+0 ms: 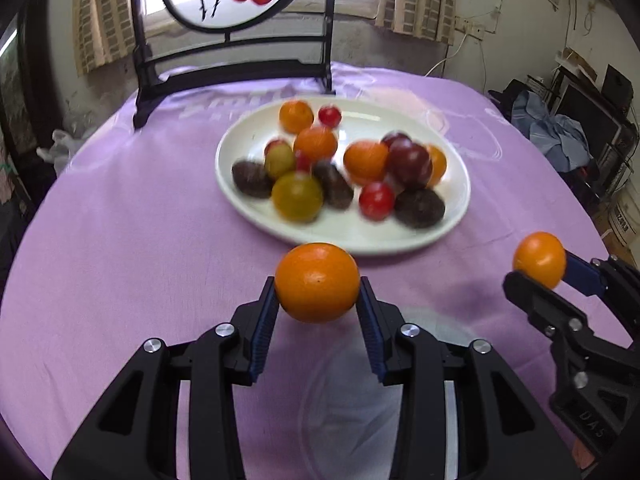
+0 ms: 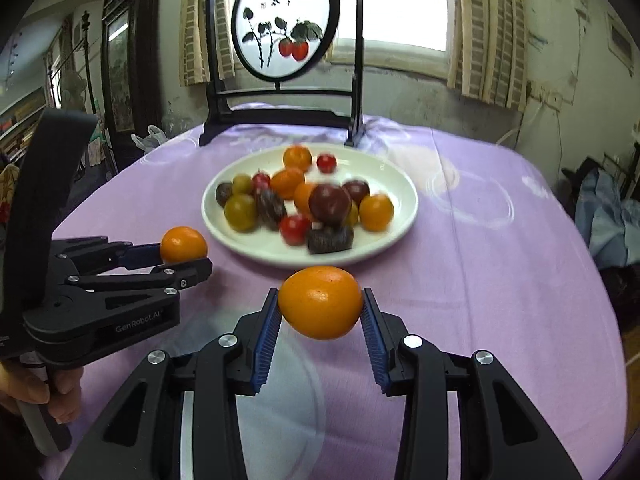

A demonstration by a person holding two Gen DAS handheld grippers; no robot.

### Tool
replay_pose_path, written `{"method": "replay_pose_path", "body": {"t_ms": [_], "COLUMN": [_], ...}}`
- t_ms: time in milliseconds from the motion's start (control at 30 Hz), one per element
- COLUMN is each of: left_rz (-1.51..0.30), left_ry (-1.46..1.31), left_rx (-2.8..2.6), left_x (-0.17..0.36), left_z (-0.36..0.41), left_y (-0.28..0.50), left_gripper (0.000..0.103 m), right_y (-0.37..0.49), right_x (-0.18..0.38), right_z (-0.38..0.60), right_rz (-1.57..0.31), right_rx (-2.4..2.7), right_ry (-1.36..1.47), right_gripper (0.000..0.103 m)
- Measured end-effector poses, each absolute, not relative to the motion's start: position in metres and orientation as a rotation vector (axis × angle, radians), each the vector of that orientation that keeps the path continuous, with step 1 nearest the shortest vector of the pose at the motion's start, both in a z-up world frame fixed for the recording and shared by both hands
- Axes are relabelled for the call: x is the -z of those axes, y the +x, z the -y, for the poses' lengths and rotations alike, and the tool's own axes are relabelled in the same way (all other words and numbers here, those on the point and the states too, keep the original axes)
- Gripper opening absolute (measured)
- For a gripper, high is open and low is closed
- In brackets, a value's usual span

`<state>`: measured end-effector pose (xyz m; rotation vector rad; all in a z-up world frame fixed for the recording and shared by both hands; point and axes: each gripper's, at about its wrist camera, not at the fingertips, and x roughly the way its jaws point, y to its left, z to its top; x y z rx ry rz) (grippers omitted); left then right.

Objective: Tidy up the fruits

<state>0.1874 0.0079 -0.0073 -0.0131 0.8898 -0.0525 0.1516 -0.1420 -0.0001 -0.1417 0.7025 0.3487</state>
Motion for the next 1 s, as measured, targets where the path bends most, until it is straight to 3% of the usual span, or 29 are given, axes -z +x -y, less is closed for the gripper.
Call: {"method": "replay_pose_path", "body": {"t_ms": [400, 500, 533, 567, 900, 1000], "left_rz": [-0.875, -0.892, -0.883, -0.863, -0.835, -0.844], "left_ry": [0.031, -0.012, -0.026, -0.038, -0.046, -0.035], "left_rx": [-0.106, -0.134, -0.142, -0.147, -0.105, -0.09], "left_x": [-0.005, -0.004, -0.004, -0.006, -0.008, -0.006], "left_z": [-0.03, -0.041, -0.045, -0.047, -0.039, -0.034], "left_y": [0.305, 0.319, 0.319, 0.318, 0.264, 0.235], "left_gripper": [0.039, 0.055, 0.073, 0.087, 0.095, 0.096], "right_y": [0.26, 0.277, 0.28, 0.28, 0.228, 0.203], "right_x": [-0.004, 0.003, 0.004, 0.004, 0.005, 0.008], "right_z": [0.097, 0.093, 0.094, 0.095, 0.124, 0.134], "right_rz": [-0.668, -0.683, -0.679, -0.674, -0.688, -0.713], "right_rx": [-0.357, -0.352, -0.335, -0.33, -0.347, -0.341], "right_ry": [-0.156, -0.162, -0.167, -0.167, -0.091, -0.071], "right_gripper": [0.041, 0.047, 0.059, 0.064, 0.067, 0.081]}}
